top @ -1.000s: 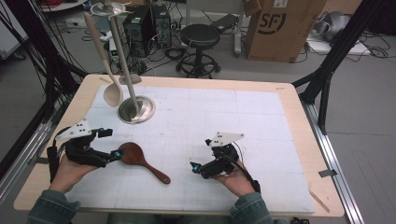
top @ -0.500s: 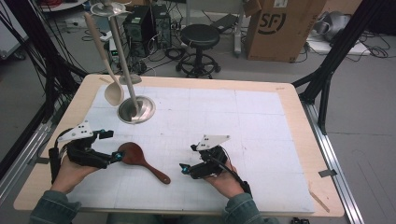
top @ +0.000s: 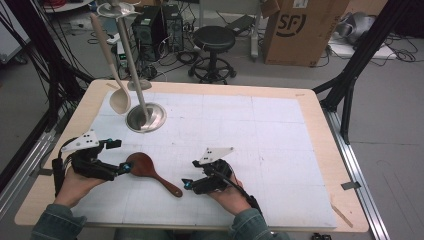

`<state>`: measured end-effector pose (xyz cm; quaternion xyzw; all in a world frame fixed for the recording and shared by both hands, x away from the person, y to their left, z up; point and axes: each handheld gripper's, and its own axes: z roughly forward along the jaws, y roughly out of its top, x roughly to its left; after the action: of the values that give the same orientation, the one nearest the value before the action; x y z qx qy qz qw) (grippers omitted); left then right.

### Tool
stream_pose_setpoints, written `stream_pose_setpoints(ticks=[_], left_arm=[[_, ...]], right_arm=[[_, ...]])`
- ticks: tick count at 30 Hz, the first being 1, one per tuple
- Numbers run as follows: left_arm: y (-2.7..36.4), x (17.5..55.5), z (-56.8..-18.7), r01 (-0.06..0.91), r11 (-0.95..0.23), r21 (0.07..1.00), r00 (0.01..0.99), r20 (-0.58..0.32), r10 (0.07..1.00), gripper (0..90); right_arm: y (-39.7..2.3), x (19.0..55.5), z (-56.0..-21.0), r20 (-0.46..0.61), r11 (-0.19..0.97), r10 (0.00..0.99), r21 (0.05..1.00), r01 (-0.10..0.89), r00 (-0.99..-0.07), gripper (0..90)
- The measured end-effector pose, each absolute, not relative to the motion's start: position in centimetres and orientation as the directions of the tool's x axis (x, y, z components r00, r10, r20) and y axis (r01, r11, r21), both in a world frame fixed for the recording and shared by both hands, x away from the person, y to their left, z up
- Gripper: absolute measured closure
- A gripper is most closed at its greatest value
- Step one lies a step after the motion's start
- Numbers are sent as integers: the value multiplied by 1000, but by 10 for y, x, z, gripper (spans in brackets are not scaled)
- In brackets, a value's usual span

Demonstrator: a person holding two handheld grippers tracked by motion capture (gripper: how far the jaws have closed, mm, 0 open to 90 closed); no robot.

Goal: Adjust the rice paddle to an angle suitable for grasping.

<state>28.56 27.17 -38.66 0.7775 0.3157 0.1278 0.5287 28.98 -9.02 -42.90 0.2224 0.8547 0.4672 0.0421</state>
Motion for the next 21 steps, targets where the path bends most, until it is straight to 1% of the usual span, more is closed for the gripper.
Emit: stream_pose_setpoints(ticks=[11,21], left_arm=[[268,285,-388,355,-264,897,768,-118,629,68],[266,286,-389,354,-274,894,774,-115,623,67]], right_arm=[[-72,287,-438,155,490,390,800,347,-908,292],[-56,284,-446,139,538,363,776,329,-921,303]])
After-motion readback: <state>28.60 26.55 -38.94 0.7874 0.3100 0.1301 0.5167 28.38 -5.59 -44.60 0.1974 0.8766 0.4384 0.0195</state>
